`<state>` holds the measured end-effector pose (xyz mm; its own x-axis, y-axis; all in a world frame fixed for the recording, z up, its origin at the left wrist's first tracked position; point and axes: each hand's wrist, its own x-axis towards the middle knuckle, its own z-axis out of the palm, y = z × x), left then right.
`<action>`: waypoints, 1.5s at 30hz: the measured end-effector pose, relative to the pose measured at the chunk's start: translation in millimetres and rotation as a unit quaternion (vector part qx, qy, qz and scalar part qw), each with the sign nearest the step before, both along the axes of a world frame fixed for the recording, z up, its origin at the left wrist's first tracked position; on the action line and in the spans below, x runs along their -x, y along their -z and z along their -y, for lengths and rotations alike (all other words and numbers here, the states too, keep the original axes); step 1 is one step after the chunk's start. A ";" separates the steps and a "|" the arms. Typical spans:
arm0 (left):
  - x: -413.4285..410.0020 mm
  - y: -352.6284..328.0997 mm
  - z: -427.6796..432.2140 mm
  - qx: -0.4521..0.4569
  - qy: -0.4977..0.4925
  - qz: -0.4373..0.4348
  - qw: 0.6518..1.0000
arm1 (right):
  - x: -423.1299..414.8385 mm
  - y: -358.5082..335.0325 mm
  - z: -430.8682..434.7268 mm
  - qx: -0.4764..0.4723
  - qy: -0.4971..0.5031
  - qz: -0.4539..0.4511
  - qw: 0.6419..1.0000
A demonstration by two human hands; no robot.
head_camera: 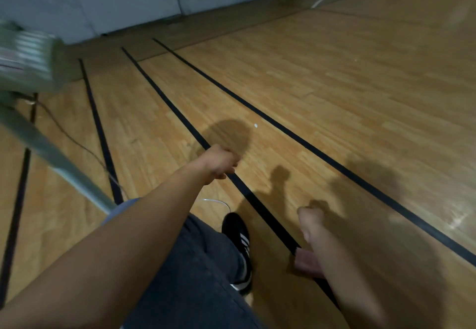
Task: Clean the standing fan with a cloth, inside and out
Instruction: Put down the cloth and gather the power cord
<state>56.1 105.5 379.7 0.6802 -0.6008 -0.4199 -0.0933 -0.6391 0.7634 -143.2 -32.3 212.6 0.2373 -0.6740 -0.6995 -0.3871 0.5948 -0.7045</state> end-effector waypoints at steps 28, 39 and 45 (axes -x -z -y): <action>-156.8 -85.4 -306.0 0.073 -0.385 0.263 0.882 | -331.5 -221.2 -246.1 0.276 -0.554 0.133 0.774; -191.7 -77.6 -293.9 0.134 -0.383 0.320 0.856 | -397.2 -191.0 -285.7 0.238 -0.654 0.209 0.687; -198.4 -80.8 -294.7 0.121 -0.380 0.325 0.858 | -402.5 -188.7 -296.2 0.263 -0.632 0.244 0.687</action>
<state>254.6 400.2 460.5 0.9570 0.1037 0.2708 -0.1760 -0.5345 0.8266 259.3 263.9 401.4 0.9853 0.1571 -0.0674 -0.0014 -0.3868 -0.9222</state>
